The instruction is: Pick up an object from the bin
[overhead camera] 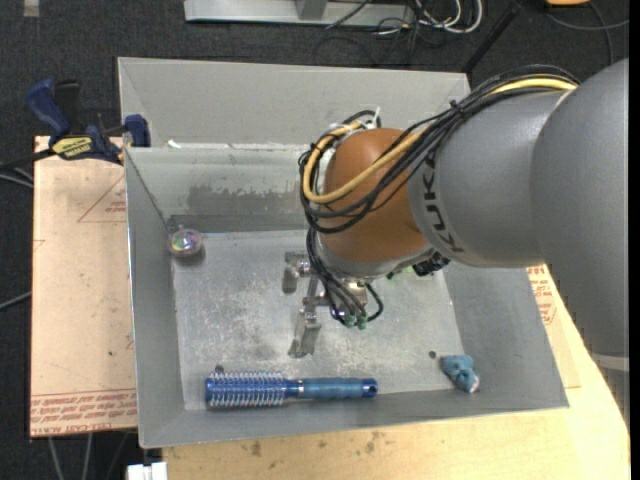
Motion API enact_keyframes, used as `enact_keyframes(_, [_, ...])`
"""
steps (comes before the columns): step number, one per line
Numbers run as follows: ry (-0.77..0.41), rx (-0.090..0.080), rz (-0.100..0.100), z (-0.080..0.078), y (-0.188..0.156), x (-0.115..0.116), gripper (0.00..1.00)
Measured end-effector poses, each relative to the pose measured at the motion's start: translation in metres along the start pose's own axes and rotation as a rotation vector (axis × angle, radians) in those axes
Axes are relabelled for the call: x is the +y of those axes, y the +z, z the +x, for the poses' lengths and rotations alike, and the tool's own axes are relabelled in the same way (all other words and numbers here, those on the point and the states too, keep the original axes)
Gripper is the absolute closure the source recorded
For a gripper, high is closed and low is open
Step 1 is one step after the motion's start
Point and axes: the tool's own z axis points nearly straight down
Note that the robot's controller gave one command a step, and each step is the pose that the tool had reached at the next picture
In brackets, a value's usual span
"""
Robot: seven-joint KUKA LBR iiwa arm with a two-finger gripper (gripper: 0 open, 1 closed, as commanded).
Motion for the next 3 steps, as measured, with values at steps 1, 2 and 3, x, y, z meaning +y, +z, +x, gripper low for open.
enact_keyframes(1, [0.15, 0.007, 0.004, 0.045, 0.036, -0.065, 0.0])
enact_keyframes(2, [0.193, 0.005, -0.001, 0.047, 0.071, 0.033, 0.0])
enact_keyframes(3, [0.201, 0.005, 0.002, 0.046, 0.069, 0.028, 1.0])
